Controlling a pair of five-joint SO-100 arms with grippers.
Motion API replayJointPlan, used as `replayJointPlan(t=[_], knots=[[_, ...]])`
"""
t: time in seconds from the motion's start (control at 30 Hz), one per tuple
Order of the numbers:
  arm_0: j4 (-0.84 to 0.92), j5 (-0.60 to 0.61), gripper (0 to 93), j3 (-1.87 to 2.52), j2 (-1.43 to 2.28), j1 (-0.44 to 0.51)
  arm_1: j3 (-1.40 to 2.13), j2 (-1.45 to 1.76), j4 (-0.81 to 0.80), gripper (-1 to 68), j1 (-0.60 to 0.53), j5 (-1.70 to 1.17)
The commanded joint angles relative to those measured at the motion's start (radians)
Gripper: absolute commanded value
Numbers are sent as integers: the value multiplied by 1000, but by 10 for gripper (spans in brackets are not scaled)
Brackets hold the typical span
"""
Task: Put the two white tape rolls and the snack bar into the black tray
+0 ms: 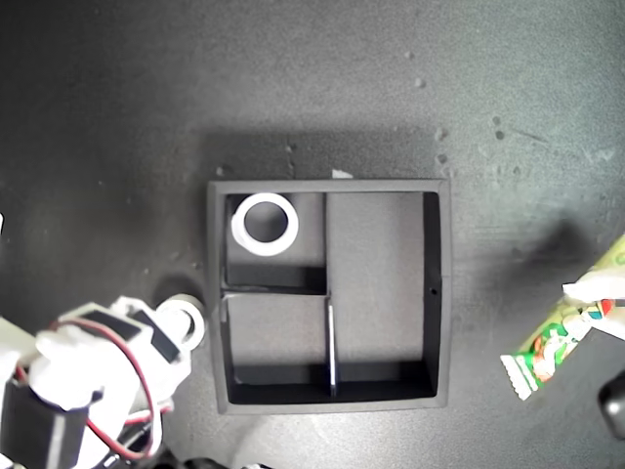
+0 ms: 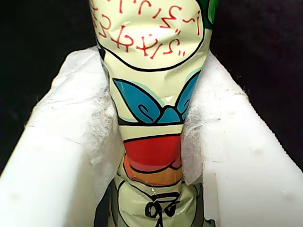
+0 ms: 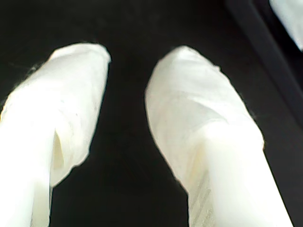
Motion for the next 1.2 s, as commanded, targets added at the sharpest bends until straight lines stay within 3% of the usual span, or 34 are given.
replayJointPlan(t=[0.0,0.27,0.57,1.17], knots=[[-67,-37,68,58,58,20,-78,-20,-61,-4,60,-244],[-247,-107,66,268,155,91,-572,-500,31,-4,152,-561],[-457,-143,74,431,141,130,-937,-810,55,-4,160,-781],[-675,-187,90,621,66,124,-982,-950,-103,-2,135,-939]])
